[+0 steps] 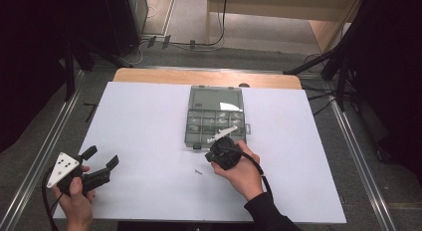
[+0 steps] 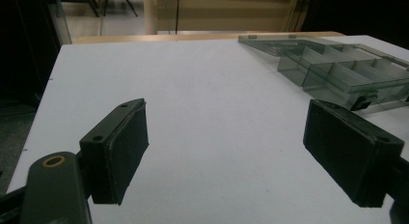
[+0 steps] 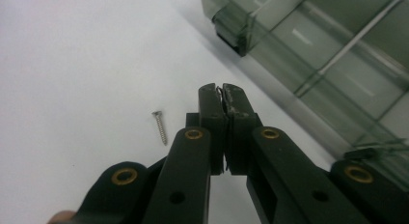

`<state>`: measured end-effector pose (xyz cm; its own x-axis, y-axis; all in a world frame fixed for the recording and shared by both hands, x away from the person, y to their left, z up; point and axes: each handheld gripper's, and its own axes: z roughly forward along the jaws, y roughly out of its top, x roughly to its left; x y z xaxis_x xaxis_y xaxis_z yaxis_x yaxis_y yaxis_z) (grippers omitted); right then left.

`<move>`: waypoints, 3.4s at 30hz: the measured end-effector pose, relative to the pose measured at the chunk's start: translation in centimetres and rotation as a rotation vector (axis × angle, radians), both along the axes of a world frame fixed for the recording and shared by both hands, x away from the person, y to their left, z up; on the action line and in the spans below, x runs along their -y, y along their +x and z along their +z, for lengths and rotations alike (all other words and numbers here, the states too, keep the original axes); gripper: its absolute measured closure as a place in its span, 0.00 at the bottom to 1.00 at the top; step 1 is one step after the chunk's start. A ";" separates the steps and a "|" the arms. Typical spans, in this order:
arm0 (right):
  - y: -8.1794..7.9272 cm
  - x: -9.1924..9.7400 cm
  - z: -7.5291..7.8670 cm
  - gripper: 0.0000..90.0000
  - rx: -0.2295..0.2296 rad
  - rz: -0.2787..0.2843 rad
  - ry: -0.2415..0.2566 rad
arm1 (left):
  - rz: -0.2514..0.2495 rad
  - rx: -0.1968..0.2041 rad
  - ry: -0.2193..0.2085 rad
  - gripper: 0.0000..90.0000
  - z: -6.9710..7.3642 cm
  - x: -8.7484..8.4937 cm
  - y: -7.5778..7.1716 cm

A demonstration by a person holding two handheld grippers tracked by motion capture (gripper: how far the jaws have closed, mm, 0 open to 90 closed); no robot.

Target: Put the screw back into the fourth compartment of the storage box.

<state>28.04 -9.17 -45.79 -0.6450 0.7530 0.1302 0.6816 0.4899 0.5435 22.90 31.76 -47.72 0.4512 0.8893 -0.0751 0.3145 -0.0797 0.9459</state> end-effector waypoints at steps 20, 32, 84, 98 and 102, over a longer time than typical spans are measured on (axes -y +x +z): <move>2.9 4.8 2.2 1.00 0.037 -0.106 0.015 | -0.001 0.000 -0.002 0.18 0.0 -0.1 0.0; 5.9 6.7 2.9 1.00 0.052 -0.180 0.002 | -0.001 -0.001 -0.001 0.18 0.0 -0.1 0.0; 10.1 7.7 2.0 0.56 -0.030 -0.248 0.051 | -0.008 0.002 -0.009 0.18 0.0 -0.1 0.1; 6.2 5.2 3.4 0.43 0.011 -0.167 0.060 | -0.013 -0.006 0.003 0.18 0.0 0.1 0.1; 5.0 4.5 3.2 0.43 0.019 -0.142 0.055 | -0.013 -0.007 0.004 0.18 0.0 0.1 0.1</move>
